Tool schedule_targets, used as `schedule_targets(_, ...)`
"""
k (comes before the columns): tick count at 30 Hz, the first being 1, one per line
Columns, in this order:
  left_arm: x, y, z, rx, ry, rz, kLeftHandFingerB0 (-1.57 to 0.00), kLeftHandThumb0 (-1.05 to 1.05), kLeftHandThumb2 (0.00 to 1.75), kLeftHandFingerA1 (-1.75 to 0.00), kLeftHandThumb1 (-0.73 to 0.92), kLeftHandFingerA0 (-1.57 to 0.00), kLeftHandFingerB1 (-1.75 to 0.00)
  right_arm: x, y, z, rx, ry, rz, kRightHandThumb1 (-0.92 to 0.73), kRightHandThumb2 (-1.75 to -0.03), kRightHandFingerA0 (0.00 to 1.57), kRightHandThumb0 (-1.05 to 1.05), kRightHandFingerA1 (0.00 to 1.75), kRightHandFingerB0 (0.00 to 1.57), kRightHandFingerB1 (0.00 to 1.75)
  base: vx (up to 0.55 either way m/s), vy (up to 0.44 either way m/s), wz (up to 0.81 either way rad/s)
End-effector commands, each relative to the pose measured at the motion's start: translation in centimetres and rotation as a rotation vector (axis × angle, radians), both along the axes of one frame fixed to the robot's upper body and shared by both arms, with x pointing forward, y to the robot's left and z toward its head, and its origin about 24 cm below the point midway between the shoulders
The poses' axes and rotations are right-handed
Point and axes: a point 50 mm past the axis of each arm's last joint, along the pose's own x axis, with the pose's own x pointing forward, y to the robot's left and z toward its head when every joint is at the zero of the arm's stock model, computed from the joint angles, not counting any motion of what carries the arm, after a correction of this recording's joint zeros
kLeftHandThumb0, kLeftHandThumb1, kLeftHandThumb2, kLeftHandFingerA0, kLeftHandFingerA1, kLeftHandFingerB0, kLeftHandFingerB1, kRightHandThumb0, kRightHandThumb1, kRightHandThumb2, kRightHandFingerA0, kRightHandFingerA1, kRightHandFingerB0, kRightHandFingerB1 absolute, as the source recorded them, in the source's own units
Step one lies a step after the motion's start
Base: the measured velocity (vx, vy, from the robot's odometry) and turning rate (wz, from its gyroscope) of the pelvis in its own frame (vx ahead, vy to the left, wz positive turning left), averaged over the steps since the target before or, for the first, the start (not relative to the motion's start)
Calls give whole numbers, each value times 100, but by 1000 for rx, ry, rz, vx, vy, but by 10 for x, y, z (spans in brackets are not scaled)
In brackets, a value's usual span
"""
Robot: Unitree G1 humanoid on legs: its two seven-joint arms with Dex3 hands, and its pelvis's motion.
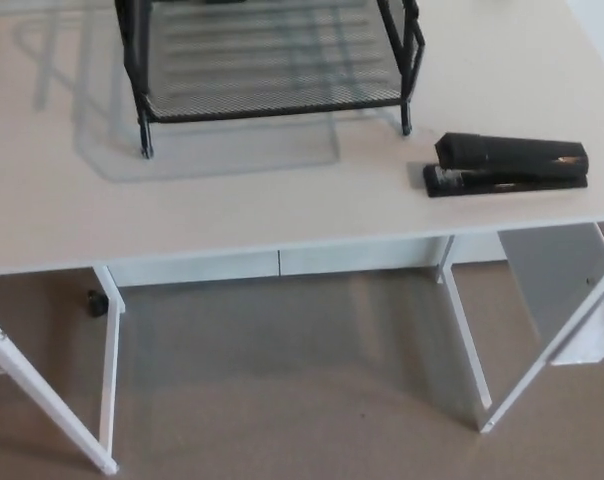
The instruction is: The robot walks towards a desk on which a file tray is kept in the middle and a stapler is kept to its right. The robot lifts the stapler using its right hand and places it on the file tray.
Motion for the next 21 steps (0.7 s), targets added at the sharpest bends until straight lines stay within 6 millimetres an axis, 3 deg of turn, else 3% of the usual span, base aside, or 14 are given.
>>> schedule_targets(1,-2,5,5,-20,-15,-1,-78,-86,115,-125,37,-87,-114,-5,0,1,7,-7,2,-57,-95,6,-81,37,0,20,79,-118,7)
schedule_targets(2,-2,5,4,-16,-10,-2,-54,-85,115,-104,34,-58,-96,-5,0,0,3,-8,-15,-74,-66,6,-69,37,0,19,84,-146,7)
schedule_targets(3,-2,5,4,-4,-2,-9,-74,-91,108,-157,38,-103,-126,-5,-1,-1,-7,2,-19,-75,-65,8,-70,38,0,19,80,-146,7)
schedule_targets(4,-2,4,4,6,5,-12,-64,-84,106,-149,42,-76,-125,-4,-1,-1,-11,0,-22,-75,-63,9,-67,38,0,21,-1,-211,5)
schedule_targets(6,-2,4,3,24,18,-16,-70,-88,113,-125,39,-89,-108,-4,-1,0,-24,20,3,-66,-78,7,-68,40,0,12,115,-296,7)
schedule_targets(7,-1,4,4,0,1,-15,-64,-85,114,-119,39,-65,-108,-5,0,-3,2,-8,-46,-75,-63,10,-67,41,0,21,116,-370,15)
schedule_targets(8,-2,4,4,-7,-9,4,-36,-73,122,-88,43,-36,-83,-5,0,-4,-1,5,-40,-58,-93,9,-74,47,0,23,55,-256,-1)
schedule_targets(9,-2,4,4,-3,-7,4,-64,-85,111,-125,41,-58,-117,-4,0,-4,5,7,-40,-67,-79,5,-66,40,0,9,33,-120,-5)
schedule_targets(11,-1,5,4,9,9,-18,-55,-85,110,-128,41,-71,-113,-4,0,-2,11,-7,-24,-67,-81,4,-65,40,0,9,22,-45,0)
schedule_targets(14,-2,5,4,1,5,-2,-24,-74,122,-93,43,-45,-78,-3,2,2,-19,-13,25,-77,-64,12,-66,44,0,12,9,13,-3)
schedule_targets(15,-4,5,3,-2,-9,40,-37,-84,113,-95,39,-45,-86,-4,3,1,-20,-17,19,-65,-80,10,-64,45,0,9,25,64,-8)
schedule_targets(16,-3,5,3,4,-5,32,-113,-66,118,-151,41,-150,-128,-3,2,2,-20,7,19,-61,-95,13,-76,53,0,20,11,85,-9)
schedule_targets(19,-3,6,4,17,9,-3,-49,-87,117,-105,36,-63,-92,-4,2,2,-10,12,31,-62,-95,13,-76,52,0,17,50,151,-6)
schedule_targets(21,-3,6,4,19,2,5,-94,-95,119,-137,41,-113,-121,-5,3,0,26,-48,-21,-74,-62,17,-65,46,0,13,168,212,6)
